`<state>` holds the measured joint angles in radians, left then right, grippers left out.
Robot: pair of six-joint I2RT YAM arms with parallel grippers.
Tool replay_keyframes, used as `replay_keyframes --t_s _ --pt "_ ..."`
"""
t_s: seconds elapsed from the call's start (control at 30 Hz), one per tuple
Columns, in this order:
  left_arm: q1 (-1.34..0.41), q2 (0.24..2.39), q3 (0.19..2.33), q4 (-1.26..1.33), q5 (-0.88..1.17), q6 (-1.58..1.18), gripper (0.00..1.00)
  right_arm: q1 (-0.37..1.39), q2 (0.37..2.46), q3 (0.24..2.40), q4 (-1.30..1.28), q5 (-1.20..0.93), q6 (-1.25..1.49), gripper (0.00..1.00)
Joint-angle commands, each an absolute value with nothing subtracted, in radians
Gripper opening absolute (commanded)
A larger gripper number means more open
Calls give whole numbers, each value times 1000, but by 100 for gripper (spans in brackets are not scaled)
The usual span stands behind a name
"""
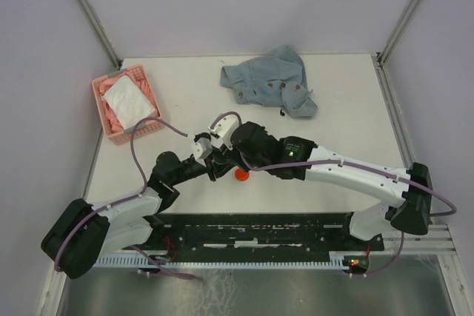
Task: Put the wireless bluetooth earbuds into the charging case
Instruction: Place the earbud in the charging case, then close the charging case.
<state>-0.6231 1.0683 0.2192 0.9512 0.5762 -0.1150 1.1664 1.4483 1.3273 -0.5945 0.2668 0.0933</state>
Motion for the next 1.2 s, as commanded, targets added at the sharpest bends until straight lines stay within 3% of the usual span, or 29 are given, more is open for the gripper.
replay_keyframes --t_s 0.0,0.6,1.17 --pt "-623 1058 222 1074 551 -133 3 1166 1451 1391 -590 279 139 38" --pt "-623 1053 206 1104 541 -140 3 1097 1255 1297 -618 370 101 56" --pt "-623 1017 197 1114 566 -146 3 1063 1281 1235 -556 232 105 58"
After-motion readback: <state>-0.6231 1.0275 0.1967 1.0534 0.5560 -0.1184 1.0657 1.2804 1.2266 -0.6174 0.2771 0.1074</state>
